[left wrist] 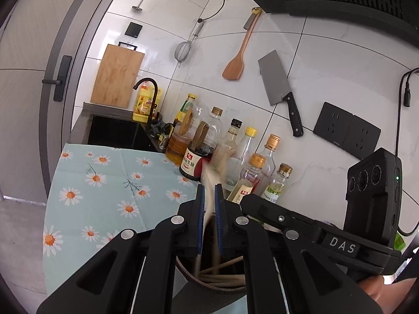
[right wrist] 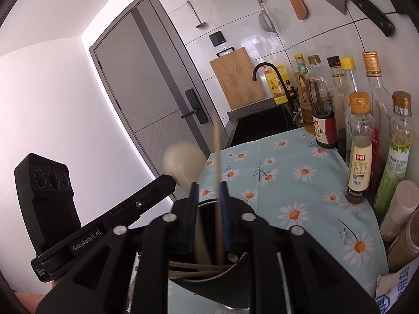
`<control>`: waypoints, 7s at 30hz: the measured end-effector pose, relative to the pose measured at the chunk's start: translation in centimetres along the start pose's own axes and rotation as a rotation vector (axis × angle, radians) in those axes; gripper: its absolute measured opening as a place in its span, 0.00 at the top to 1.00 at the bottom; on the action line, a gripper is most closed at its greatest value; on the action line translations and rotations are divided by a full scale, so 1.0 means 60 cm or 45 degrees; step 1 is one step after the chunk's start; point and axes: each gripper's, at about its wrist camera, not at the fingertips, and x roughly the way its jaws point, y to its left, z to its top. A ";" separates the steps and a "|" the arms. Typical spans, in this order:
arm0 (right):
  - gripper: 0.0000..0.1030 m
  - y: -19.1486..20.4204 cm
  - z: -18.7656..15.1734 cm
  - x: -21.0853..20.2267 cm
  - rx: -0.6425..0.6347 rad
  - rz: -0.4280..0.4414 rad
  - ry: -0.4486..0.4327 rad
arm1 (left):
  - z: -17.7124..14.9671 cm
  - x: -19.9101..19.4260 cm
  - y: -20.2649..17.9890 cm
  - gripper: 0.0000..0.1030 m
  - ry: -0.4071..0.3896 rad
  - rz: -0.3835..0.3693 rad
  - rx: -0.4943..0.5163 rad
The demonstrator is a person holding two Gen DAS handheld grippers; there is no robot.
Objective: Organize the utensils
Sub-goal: 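Lower both utensils into the black holder and open both tools, then move both tools back to the spoons and grasp the white ceramic spoon with the right tool, then grasp the cream plastic spoon with the left tool while the right tool lifts the ceramic spoon, then lower both spoons into the black holder and open both tools, then withdraw both open tools back toward the two remaining chopsticks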
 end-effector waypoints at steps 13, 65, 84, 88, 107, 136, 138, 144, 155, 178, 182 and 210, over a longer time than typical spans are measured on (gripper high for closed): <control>0.76 0.026 0.029 -0.095 -0.028 -0.001 -0.086 | 0.012 -0.072 -0.013 0.79 -0.044 0.011 0.007; 0.69 -0.080 -0.238 0.017 0.190 0.020 0.896 | -0.290 -0.168 -0.051 0.66 0.894 0.089 -0.087; 0.95 -0.065 -0.234 0.005 0.042 0.048 0.872 | -0.323 -0.081 -0.071 0.66 1.273 0.082 0.034; 0.95 -0.066 -0.217 -0.024 0.026 0.047 0.820 | -0.321 -0.070 -0.076 0.66 1.319 0.107 0.074; 0.95 -0.036 -0.169 -0.112 -0.025 0.029 0.665 | -0.313 -0.037 -0.063 0.94 1.395 0.193 0.054; 0.95 0.069 -0.075 -0.161 -0.250 0.053 0.412 | -0.144 -0.240 -0.033 0.94 0.472 0.049 -0.207; 0.95 0.074 -0.058 -0.166 -0.258 0.046 0.369 | -0.115 -0.246 -0.040 0.94 0.390 0.036 -0.185; 0.95 0.085 0.008 -0.175 -0.283 -0.016 0.222 | -0.036 -0.241 -0.057 0.94 0.212 0.013 -0.107; 0.95 0.063 0.102 -0.137 -0.244 -0.158 0.045 | 0.055 -0.169 -0.069 0.94 0.006 0.023 -0.018; 0.94 0.024 0.104 -0.004 -0.301 -0.345 0.043 | 0.035 0.003 -0.036 0.93 0.096 0.070 0.070; 0.70 0.019 0.098 -0.005 -0.249 -0.318 0.059 | 0.026 0.002 -0.034 0.93 0.097 0.085 0.060; 0.64 0.058 0.065 -0.127 -0.221 -0.235 0.131 | 0.016 -0.110 -0.085 0.77 0.102 0.096 0.085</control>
